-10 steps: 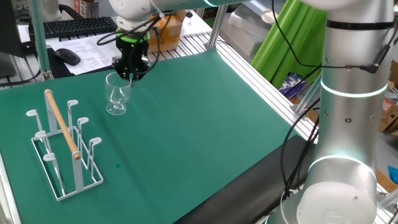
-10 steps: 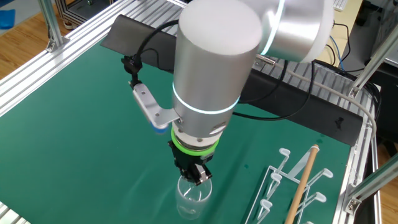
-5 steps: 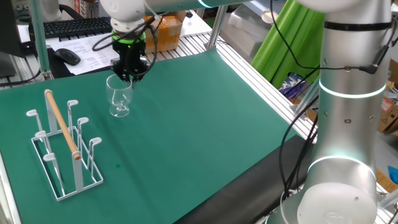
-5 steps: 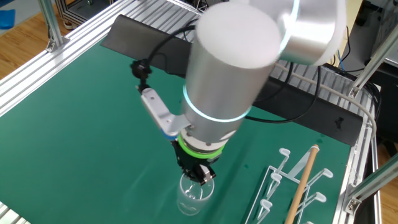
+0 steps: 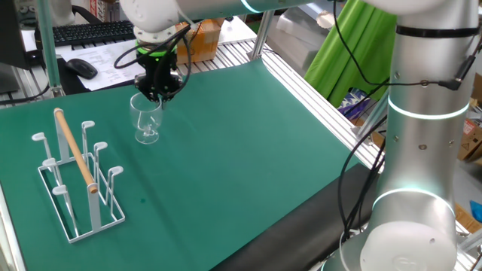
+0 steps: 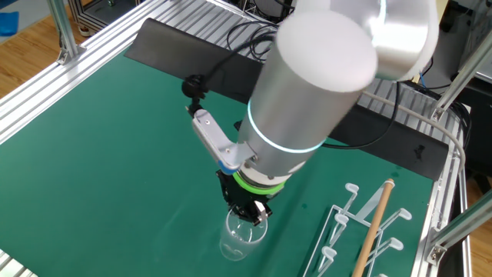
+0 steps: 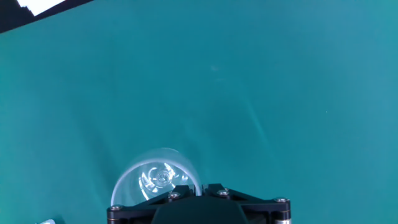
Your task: Put the cup on the cup rack
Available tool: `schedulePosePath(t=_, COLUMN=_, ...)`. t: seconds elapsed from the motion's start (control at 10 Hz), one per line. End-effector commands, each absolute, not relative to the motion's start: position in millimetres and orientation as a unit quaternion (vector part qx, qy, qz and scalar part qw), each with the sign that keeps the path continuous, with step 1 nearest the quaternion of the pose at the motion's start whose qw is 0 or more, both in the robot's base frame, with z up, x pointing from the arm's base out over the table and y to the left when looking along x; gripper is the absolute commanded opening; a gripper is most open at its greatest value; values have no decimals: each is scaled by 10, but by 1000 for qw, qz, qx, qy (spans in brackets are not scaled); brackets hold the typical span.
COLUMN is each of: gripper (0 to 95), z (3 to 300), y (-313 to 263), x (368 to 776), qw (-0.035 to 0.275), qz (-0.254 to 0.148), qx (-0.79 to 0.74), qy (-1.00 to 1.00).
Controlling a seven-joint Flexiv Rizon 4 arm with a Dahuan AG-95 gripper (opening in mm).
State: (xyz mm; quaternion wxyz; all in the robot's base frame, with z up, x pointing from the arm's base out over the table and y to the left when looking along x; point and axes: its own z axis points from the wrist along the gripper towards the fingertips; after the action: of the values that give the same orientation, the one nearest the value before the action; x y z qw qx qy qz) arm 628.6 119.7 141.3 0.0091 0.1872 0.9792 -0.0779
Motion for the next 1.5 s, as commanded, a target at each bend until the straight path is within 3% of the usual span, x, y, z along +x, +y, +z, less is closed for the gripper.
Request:
schedulePosePath(t=0.1, gripper=0, z=1408, y=1188, x=6278, qw=18, qz=-85, qx=187, qy=979)
schedulePosePath(t=1.5, gripper=0, z=1351, y=1144, x=6325, qw=82, qz=-131, qx=176, qy=972)
